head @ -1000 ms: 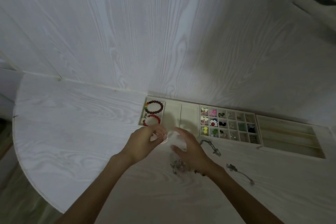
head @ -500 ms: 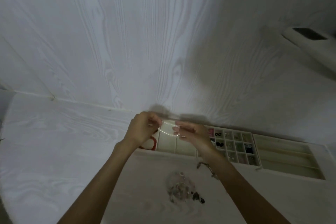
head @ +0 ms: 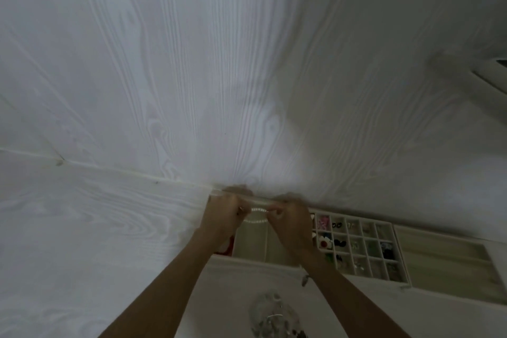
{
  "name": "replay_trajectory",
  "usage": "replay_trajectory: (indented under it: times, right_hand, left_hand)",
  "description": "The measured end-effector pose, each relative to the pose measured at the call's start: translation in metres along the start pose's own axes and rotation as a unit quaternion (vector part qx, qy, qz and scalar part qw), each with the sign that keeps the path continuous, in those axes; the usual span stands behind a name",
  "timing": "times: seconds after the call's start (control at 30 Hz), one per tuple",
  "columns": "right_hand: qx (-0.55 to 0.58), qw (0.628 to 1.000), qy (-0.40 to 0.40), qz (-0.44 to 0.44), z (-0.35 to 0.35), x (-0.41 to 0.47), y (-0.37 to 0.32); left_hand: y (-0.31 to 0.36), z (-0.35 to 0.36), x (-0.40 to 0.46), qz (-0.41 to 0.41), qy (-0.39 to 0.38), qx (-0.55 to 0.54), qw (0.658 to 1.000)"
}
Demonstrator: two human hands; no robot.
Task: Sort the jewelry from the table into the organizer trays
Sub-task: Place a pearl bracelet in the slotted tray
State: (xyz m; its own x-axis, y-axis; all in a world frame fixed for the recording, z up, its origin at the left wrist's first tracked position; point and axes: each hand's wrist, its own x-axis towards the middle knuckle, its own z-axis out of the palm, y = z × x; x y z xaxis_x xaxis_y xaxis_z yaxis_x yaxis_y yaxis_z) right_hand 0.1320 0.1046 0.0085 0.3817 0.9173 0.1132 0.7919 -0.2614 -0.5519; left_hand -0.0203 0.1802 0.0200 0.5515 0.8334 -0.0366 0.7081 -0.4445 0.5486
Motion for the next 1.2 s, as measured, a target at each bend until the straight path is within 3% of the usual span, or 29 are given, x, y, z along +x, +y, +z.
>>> replay_trajectory:
  times: [0.17,0.47,0.57,0.7,0.83,0.97,1.07,1.2]
  right_hand:
    - [-0.079,0.997,0.022,-0.011,0.015,0.006,0.012]
    - [-0.057,0.993,0.078,-0.067,0.016,0.009,0.015]
    - [-0.122,0.968,0.099,-0.195,0.009,0.006,0.029]
    - [-0.206,0.912,0.018,-0.355,0.010,0.001,0.044]
    - [-0.270,0.895,-0.066,-0.349,0.013,-0.001,0.040]
    - [-0.316,0.881,-0.098,-0.338,0.013,0.004,0.038]
    - [-0.316,0.874,-0.081,-0.361,0.011,0.006,0.039]
    - [-0.242,0.894,-0.007,-0.376,-0.001,-0.003,0.027]
  left_hand:
    - [-0.011,0.007,0.006,0.043,-0.006,0.064,0.997]
    - [-0.026,0.016,0.001,0.150,0.016,0.104,0.983]
    - [-0.022,0.016,-0.014,0.219,-0.001,0.174,0.960]
    - [-0.021,0.021,-0.018,0.237,-0.066,0.274,0.930]
    - [-0.021,0.018,-0.012,0.224,-0.087,0.295,0.925]
    - [-0.021,0.013,-0.012,0.221,-0.094,0.300,0.923]
    - [-0.021,0.010,-0.013,0.228,-0.079,0.296,0.924]
    - [-0.019,0.008,-0.018,0.236,-0.039,0.266,0.934]
